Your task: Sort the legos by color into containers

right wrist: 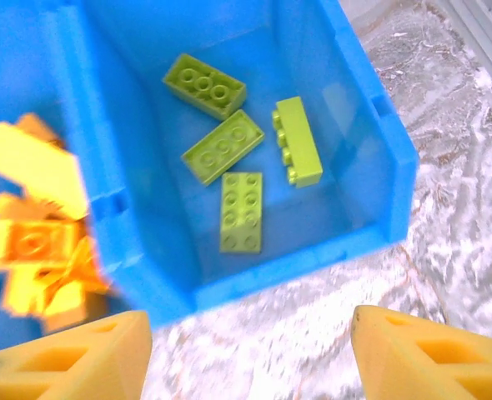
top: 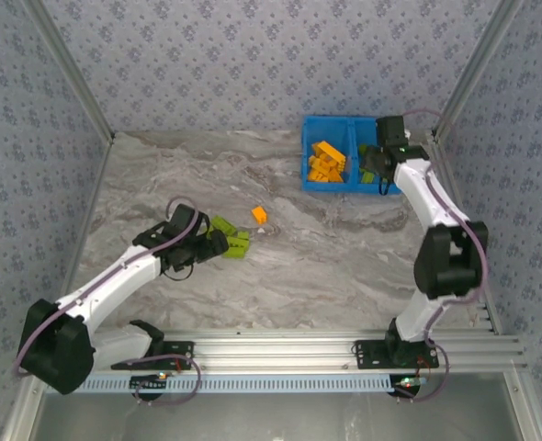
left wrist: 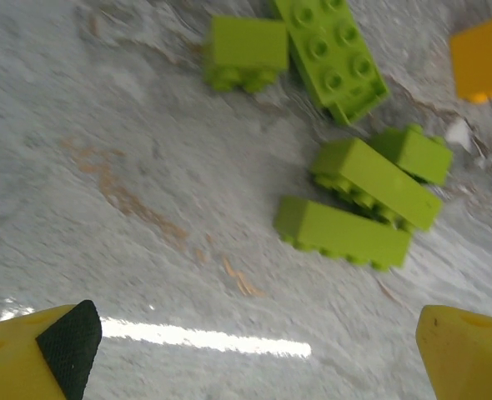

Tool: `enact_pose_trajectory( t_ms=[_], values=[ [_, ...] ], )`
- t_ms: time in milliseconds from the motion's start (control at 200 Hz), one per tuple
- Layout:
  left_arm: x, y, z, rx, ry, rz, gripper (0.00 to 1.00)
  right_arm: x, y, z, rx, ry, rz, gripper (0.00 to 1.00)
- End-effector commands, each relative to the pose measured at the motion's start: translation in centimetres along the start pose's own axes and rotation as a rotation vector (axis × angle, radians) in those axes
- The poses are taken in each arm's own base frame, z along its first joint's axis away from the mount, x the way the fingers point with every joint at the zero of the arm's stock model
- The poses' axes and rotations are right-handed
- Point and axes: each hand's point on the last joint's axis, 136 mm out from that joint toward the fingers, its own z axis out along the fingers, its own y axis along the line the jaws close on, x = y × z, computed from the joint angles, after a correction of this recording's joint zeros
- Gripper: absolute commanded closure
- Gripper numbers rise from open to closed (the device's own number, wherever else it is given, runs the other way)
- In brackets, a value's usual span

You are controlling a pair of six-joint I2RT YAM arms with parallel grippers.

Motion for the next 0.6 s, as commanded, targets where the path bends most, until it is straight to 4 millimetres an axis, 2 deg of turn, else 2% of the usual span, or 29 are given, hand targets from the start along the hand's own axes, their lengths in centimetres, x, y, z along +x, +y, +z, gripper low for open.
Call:
enact_pose_trajectory(
  t_ms=[0,125,230,240,255,390,595],
  values=[
    [-4.4,0.3,-0.4,-0.06,-0.153,-0.069,0.04,1.8,1.1,-3.5,-0.07,-0.026,-0.007,0.31],
    [-6.3,-0.6,1.7,-0.024,-0.117,-0.077,0.21,4.4,1.4,-6.9,-0.108,-0.034,-0.033,0.3],
    [-7.1,-1.8,3.7,-0.011,-0.058,-0.037,0.27,5.5,0.7,-9.0,-0.111,-0.041,-0.034,0.28],
    [-7.1,-1.8,4.0,-0.015,-0.051,-0.033,0.27,6.4,0.3,-8.7,-0.1,-0.021,-0.041,0.28],
    [-7.2,-1.9,4.2,-0.014,-0.044,-0.029,0.27,6.8,0.1,-8.8,-0.098,-0.014,-0.041,0.27],
    [-7.6,-2.9,6.2,-0.006,0.011,0.0,0.27,7.4,-0.8,-10.1,-0.096,-0.029,-0.031,0.25],
    [-6.7,-1.4,8.2,-0.08,0.047,-0.008,0.37,7.7,-1.1,-10.9,-0.103,-0.027,-0.016,0.24]
  ],
)
